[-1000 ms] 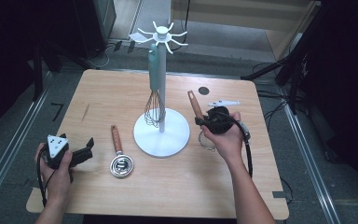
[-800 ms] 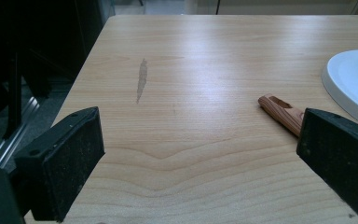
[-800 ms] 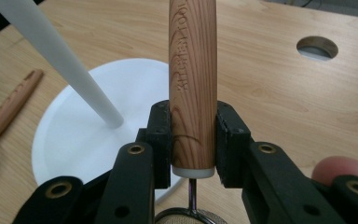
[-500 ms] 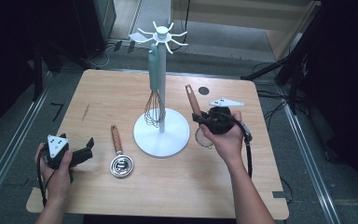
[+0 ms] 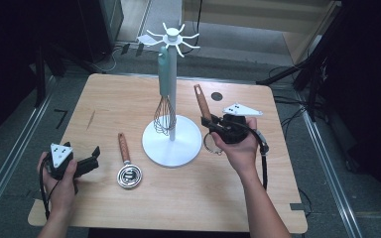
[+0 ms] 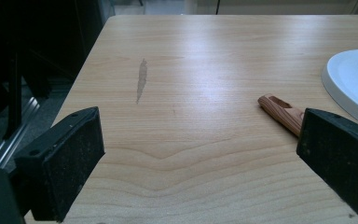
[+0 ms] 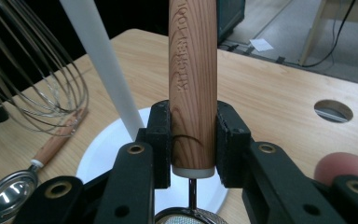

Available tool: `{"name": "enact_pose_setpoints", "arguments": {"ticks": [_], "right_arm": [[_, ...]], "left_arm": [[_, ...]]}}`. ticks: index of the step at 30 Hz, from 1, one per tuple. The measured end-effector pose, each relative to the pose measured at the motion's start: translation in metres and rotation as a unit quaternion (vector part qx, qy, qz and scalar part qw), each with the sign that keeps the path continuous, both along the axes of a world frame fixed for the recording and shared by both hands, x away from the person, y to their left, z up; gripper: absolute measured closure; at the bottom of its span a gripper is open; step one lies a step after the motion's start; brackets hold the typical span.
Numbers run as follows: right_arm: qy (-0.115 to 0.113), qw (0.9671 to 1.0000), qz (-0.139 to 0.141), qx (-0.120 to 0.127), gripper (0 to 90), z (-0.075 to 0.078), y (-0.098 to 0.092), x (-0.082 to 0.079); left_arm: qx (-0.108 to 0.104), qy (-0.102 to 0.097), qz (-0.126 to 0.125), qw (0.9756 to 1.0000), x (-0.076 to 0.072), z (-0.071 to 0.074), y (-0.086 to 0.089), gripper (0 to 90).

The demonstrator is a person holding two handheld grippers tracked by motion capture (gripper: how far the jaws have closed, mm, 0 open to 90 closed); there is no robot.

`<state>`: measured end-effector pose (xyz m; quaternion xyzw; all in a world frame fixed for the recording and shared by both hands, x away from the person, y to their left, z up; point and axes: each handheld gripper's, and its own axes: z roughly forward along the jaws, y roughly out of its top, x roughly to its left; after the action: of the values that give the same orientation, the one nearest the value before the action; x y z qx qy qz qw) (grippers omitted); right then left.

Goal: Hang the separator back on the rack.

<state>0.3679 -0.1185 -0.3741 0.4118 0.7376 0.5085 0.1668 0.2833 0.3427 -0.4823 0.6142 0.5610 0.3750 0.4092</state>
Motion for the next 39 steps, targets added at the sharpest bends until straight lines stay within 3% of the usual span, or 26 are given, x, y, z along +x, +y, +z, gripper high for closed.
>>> {"name": "enact_pose_setpoints", "arguments": {"ticks": [20,39], "right_arm": [[-0.054,0.9975,0.020,0.041,72.3,0.027,0.005,-0.015],[-0.109,0.9900,0.047,0.075,72.3,0.050,0.012,-0.030]], "left_arm": [[0.001,0.001,-0.001,1.0000,0.000,0.000,0.000,1.3],[0.002,0.003,0.000,1.0000,0.000,0.000,0.000,1.2]]}}
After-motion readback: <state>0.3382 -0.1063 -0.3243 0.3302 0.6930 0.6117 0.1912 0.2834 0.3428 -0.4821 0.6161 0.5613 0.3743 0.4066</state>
